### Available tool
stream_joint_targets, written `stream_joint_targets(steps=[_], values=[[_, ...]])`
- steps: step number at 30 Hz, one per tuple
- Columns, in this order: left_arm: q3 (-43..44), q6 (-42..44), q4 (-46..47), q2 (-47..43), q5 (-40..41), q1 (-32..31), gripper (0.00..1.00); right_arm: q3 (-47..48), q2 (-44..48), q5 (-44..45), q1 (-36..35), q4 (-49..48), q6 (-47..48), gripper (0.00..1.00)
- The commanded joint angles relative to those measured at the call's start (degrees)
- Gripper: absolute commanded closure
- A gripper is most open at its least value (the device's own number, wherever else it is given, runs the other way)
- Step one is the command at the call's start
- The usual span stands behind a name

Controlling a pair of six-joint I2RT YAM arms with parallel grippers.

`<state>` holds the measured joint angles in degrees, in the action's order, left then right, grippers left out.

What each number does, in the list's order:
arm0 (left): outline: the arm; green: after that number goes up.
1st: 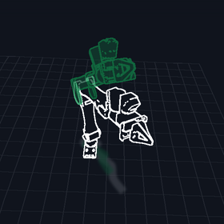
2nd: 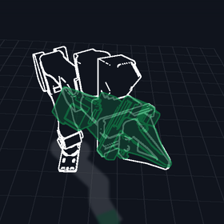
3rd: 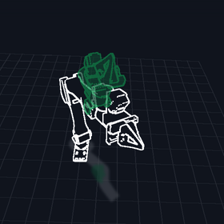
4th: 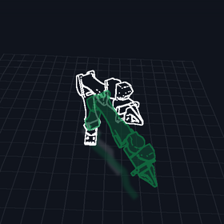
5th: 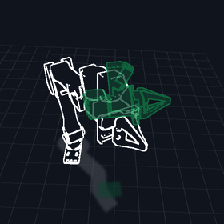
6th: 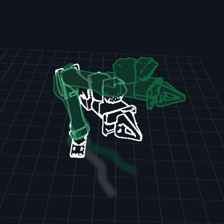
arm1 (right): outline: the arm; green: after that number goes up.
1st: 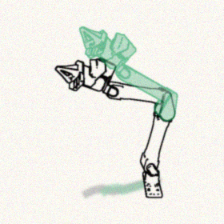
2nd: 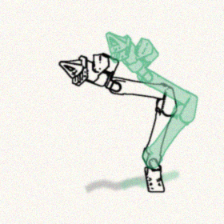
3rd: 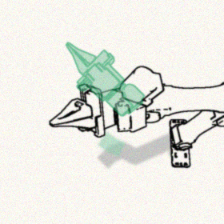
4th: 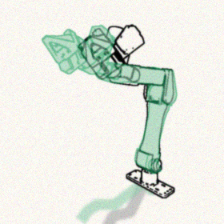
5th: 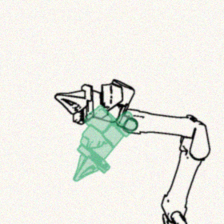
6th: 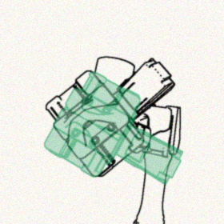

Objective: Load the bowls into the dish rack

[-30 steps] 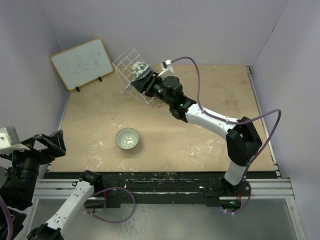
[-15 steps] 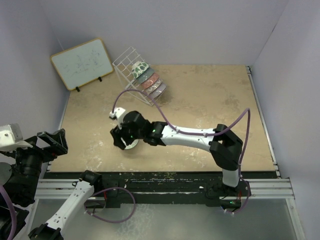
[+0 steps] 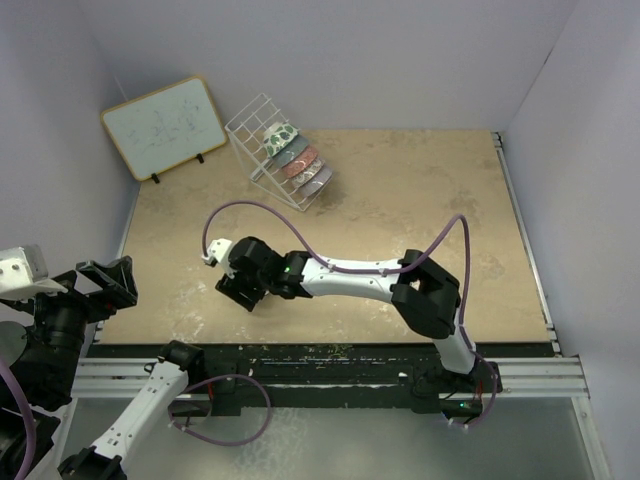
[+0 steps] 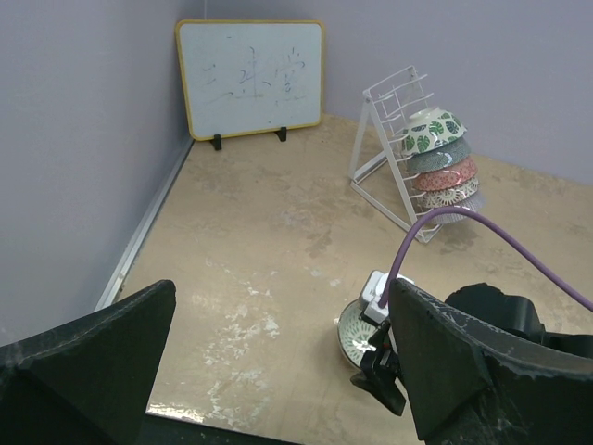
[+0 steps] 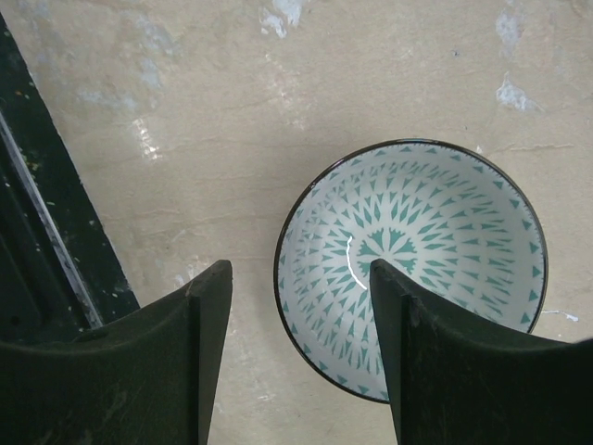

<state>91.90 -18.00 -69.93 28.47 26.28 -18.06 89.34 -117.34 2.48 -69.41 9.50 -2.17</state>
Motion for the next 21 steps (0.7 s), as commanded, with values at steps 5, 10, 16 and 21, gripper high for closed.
stream_joint_targets(steps=[5, 10, 16, 21], values=[[-1.2, -0.8, 1.5, -0.1, 1.6, -0.8, 0.01, 1.6, -0.2, 2.1, -0.8, 1.0, 3.4, 0.41], [-1.5, -1.1, 1.5, -0.3, 1.7, -1.0, 0.01, 2.0, -1.5, 2.3, -0.8, 1.4, 3.3, 0.47], [-1.7, -1.2, 1.2, -0.6, 1.8, -1.1, 0.01, 2.2, -1.7, 2.2, -0.9, 1.5, 3.2, 0.58], [-1.6, -1.4, 1.0, -0.8, 2.0, -1.2, 0.01, 2.2, -1.9, 2.2, -0.9, 1.4, 3.3, 0.70]])
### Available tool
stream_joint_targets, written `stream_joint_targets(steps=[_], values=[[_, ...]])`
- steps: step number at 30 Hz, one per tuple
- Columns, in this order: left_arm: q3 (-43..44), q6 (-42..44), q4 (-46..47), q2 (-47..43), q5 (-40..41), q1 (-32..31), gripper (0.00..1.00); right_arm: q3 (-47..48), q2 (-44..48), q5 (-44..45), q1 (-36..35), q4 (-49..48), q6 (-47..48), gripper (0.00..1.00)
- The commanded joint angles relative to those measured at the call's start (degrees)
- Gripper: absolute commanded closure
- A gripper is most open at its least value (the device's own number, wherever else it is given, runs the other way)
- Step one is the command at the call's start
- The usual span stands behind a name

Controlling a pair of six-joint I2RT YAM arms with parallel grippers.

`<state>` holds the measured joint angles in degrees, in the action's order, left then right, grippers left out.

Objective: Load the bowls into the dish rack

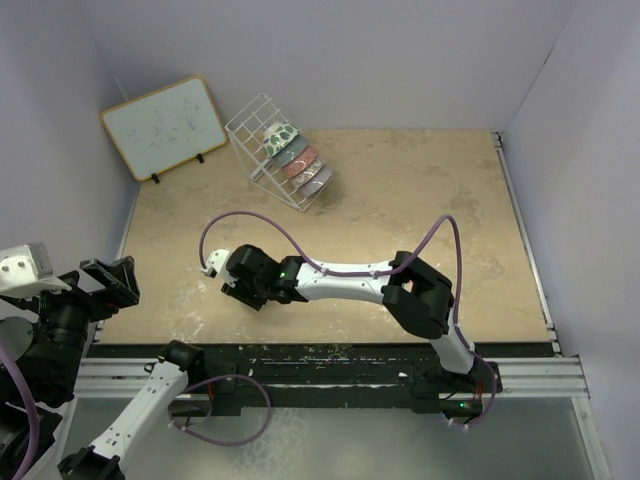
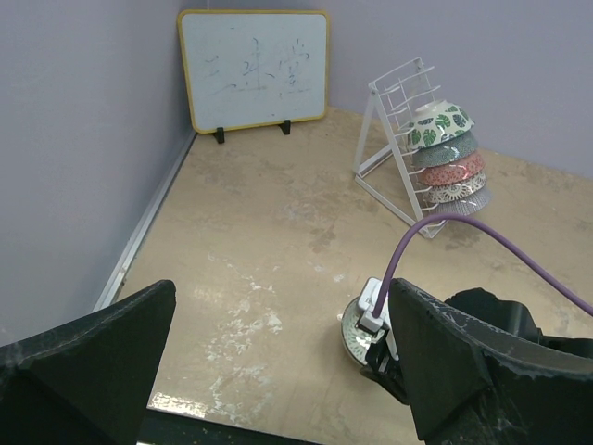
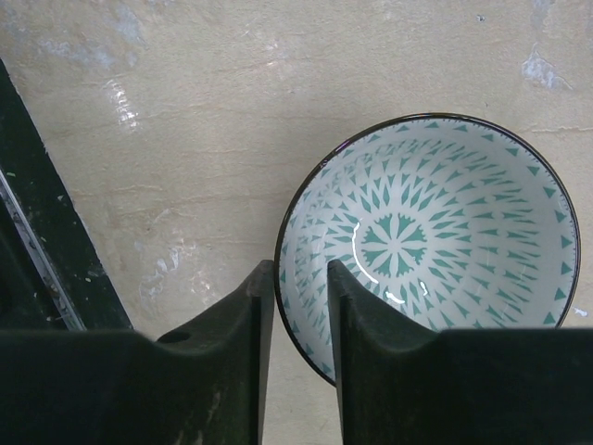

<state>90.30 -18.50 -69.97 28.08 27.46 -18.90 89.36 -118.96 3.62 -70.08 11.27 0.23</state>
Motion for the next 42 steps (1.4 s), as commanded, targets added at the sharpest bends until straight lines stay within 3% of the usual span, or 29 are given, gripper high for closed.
stream_joint_targets(steps=[1, 11, 19, 24, 35, 42], values=[[0.0, -0.9, 1.0, -0.5, 0.9, -0.4, 0.01, 2.1, -0.4, 1.0, -0.3, 0.8, 0.9, 0.72], [0.2, -1.2, 0.7, -0.8, 1.1, -0.7, 0.01, 1.7, 0.5, 2.9, -0.2, 0.2, -0.6, 1.00], [0.7, -1.4, 0.6, -0.8, 1.3, -0.9, 0.01, 2.3, 4.8, 1.7, 0.5, -4.8, -5.6, 1.00], [1.6, -1.2, 0.3, -0.7, 1.5, -1.1, 0.01, 1.2, 8.3, -5.1, 5.2, -10.3, -12.3, 1.00], [2.5, -1.1, 0.3, -0.6, 2.5, -1.8, 0.01, -8.2, 14.9, -37.9, 21.2, -44.4, -40.4, 1.00], [4.0, -0.8, 0.0, -0.2, 2.8, -1.9, 0.01, -4.1, 12.4, -40.3, 29.4, -64.9, -59.8, 1.00]])
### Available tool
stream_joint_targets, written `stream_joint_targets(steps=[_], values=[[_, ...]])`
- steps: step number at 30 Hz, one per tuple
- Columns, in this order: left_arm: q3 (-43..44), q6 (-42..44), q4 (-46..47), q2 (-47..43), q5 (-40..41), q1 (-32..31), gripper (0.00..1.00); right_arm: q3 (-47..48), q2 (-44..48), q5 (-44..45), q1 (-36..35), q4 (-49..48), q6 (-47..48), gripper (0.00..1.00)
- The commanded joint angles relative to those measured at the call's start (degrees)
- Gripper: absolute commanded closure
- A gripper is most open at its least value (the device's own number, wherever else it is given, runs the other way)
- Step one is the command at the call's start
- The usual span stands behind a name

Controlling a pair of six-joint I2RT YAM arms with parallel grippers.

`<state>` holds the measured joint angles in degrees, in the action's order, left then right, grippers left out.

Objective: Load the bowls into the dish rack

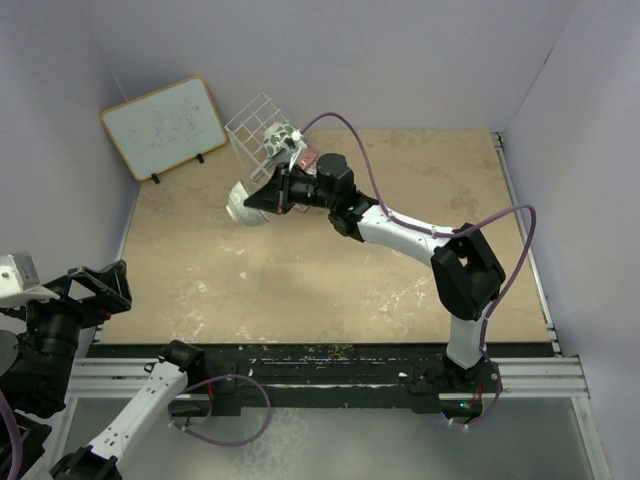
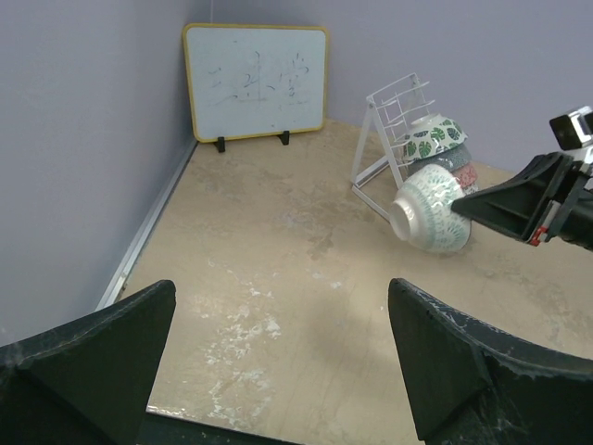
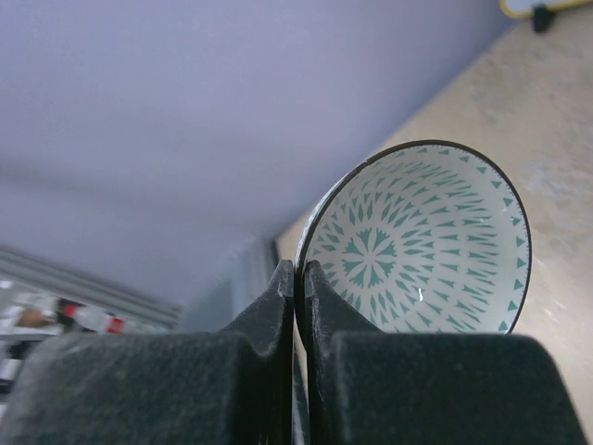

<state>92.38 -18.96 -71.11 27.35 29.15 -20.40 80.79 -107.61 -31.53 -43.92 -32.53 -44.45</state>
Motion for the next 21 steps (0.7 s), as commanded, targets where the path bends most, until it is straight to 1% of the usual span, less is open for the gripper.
stream_joint_targets(steps=[1, 4, 6, 8, 10, 14, 21], values=[[2.1, -0.2, 1.0, 0.5, 1.2, -0.5, 0.01, 5.2, 0.1, -4.7, 4.6, -24.7, -18.9, 1.00], [2.4, -0.3, 0.6, 0.3, 1.5, -0.7, 0.01, 8.5, -4.9, -1.9, 8.4, -36.3, -32.7, 1.00], [2.7, -0.4, 0.4, 0.3, 1.6, -0.7, 0.01, 11.8, -8.5, 1.2, 10.2, -42.2, -39.5, 1.00], [3.3, -0.4, 0.1, 0.4, 1.7, -0.8, 0.01, 14.5, -11.3, 5.7, 11.2, -46.3, -44.1, 1.00], [4.0, -0.4, -0.4, 0.5, 2.0, -0.9, 0.01, 15.7, -12.9, 10.7, 11.6, -47.9, -45.6, 1.00], [4.5, -0.3, -0.7, 0.3, 2.5, -1.2, 0.01, 16.7, -15.2, 19.6, 12.2, -48.0, -46.8, 1.00], [4.3, -0.5, -0.7, 0.0, 3.1, -2.0, 0.01, 23.8, -23.1, 29.8, 12.1, -50.3, -53.5, 1.00]])
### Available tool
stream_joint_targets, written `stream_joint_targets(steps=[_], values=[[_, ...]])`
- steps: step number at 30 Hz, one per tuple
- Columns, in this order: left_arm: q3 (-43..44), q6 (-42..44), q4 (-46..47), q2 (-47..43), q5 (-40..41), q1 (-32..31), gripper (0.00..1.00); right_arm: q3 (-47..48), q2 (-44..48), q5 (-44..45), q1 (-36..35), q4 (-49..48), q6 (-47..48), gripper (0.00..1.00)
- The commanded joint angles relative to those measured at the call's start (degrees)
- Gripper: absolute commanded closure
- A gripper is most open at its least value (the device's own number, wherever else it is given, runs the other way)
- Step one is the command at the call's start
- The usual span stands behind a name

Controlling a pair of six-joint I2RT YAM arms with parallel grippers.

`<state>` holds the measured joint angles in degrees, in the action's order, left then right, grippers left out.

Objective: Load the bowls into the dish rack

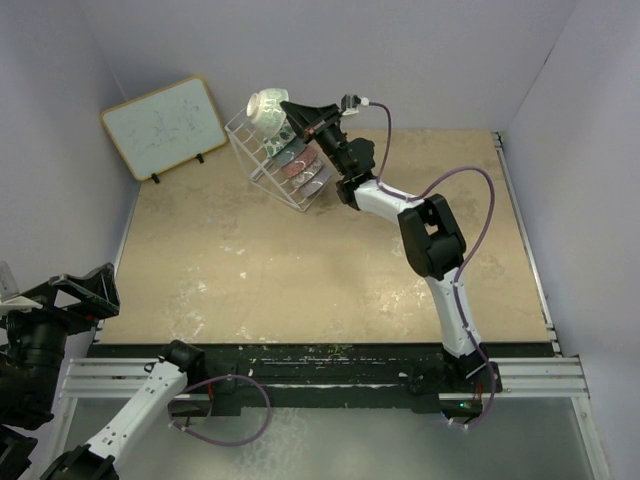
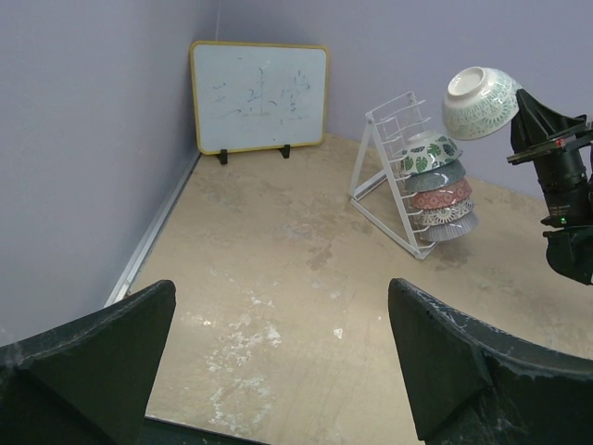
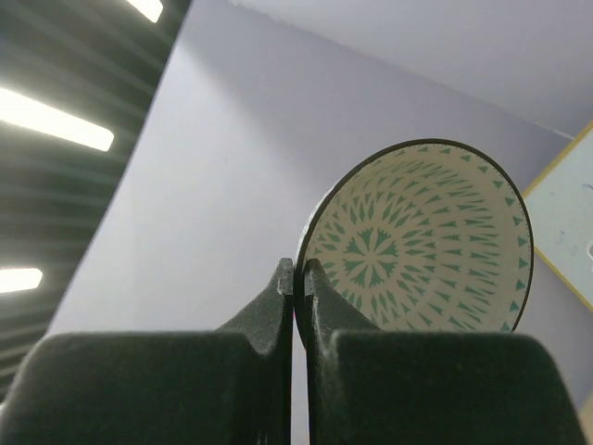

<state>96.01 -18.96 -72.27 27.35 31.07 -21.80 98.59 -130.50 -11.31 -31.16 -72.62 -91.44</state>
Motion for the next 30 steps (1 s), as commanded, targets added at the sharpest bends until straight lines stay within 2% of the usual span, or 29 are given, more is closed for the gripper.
stream_joint_targets(steps=[1, 8, 14, 30], values=[[0.7, -0.6, 0.4, 0.0, 1.3, -0.7, 0.01, 6.0, -1.0, 11.3, -0.9, -10.5, -7.0, 1.00], [0.7, -1.0, 0.0, -0.2, 1.7, -1.0, 0.01, 6.6, -3.7, 18.0, -1.6, -10.6, -9.0, 1.00], [0.7, -1.3, -0.1, -0.5, 1.8, -1.3, 0.01, 10.2, -8.0, 20.3, -2.9, -10.0, -11.5, 1.00], [1.5, -1.8, -1.8, -1.0, 2.8, -1.8, 0.01, 12.0, -12.5, 22.7, -3.9, -9.3, -12.2, 1.00]])
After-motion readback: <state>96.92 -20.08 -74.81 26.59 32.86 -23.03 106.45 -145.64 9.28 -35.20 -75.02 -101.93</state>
